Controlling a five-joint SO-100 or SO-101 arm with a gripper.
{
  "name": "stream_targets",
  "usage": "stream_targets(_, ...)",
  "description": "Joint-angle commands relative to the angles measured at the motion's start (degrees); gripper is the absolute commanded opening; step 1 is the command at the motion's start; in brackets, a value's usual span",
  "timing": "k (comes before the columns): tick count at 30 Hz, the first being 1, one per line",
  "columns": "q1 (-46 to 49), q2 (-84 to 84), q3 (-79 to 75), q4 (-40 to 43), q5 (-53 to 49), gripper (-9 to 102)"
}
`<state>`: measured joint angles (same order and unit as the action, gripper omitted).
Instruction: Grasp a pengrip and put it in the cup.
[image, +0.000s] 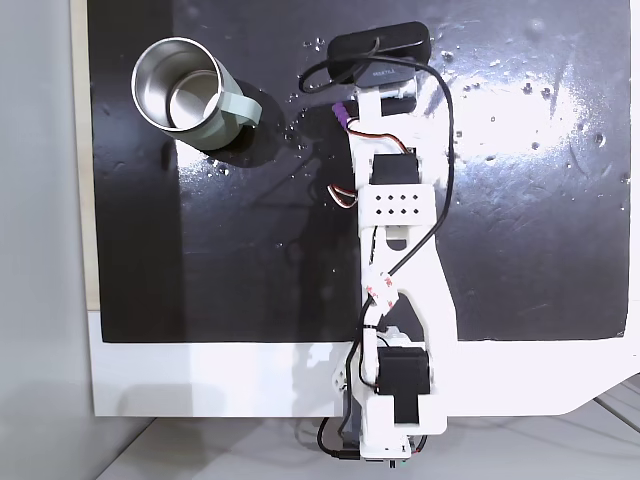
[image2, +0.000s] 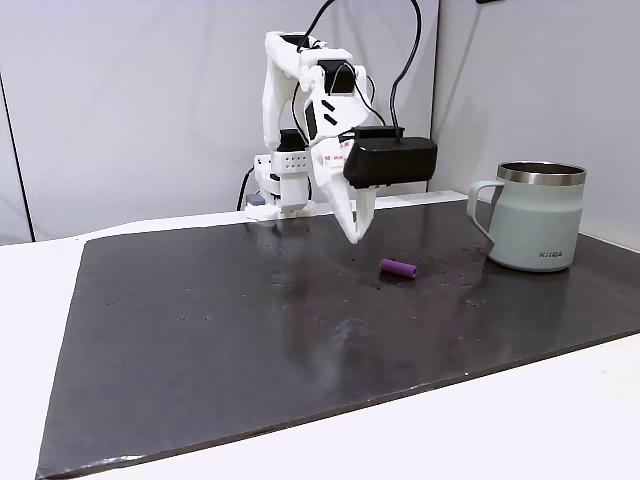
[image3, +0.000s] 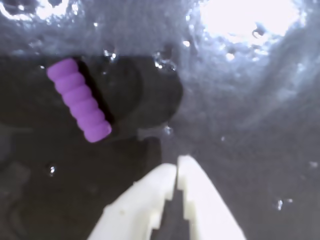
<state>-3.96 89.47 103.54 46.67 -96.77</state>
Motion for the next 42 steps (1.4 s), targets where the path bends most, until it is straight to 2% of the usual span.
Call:
stream_targets(1, -0.18, -2.81, -6.68, -2.02, -1.32, 4)
stream_targets(5, -1.05, -7.91, -11.51, -0.62, -1.32, 19)
stream_targets(10, -2.64, -13.45, -19.86, 7.56, -0.79, 26)
stream_targets(15, -4.22, -15.91, -23.99, 11.60, -0.70, 27)
stream_targets(29, -5.63, -24.70, -30.23, 14.68, -0.97, 26)
stream_targets(35, -5.71, -27.33, -30.76, 14.68, -0.88, 22)
stream_targets(42, -5.63, -26.54, -27.77, 13.54, -0.70, 2)
